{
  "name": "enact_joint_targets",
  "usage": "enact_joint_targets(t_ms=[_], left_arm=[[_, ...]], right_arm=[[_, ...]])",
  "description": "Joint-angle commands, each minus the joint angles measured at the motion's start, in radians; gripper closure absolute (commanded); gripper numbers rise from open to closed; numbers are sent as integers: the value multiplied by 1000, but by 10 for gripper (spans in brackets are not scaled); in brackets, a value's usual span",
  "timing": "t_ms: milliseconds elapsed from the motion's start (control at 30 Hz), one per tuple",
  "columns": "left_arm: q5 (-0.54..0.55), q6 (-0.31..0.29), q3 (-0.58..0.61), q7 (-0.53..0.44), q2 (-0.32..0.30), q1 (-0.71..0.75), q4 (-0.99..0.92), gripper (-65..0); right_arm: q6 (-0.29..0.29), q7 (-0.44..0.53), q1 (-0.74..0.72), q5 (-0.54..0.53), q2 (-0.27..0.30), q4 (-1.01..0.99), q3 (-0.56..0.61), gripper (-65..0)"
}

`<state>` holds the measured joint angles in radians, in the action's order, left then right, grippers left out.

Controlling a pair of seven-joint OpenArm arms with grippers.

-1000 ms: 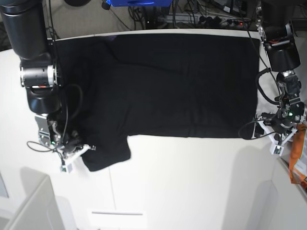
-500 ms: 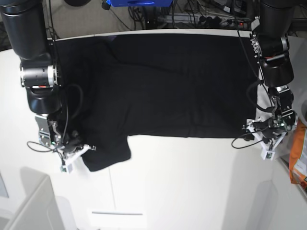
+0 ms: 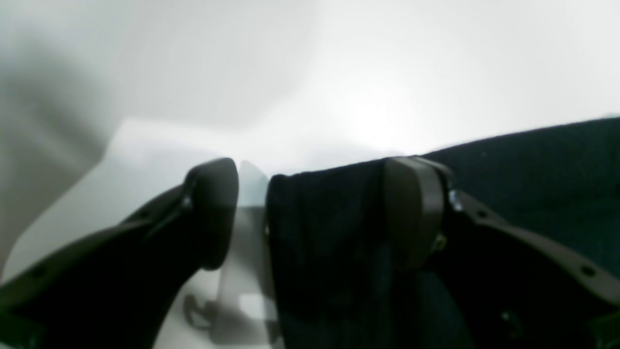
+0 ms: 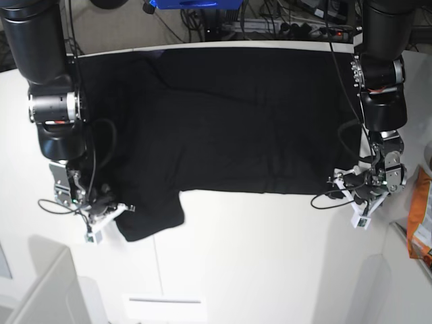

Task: Fold the T-shirt properly

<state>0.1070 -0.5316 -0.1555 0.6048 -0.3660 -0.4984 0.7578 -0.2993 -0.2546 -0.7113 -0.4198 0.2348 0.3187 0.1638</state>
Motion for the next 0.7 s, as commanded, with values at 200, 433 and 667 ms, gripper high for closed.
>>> enact_joint_targets(t_ms=[200,433,667], left_arm=[[0,0,0,-6,-9,7,9,-221],[0,0,0,-6,-9,13,87,0],[1,0,-2,2,3,132,328,0]], right_arm=[[1,-39,-14,8,10,0,0,0],[2,-44,35,6,11,122,0,0],[117,-79,161,5,39,388,-2,0]])
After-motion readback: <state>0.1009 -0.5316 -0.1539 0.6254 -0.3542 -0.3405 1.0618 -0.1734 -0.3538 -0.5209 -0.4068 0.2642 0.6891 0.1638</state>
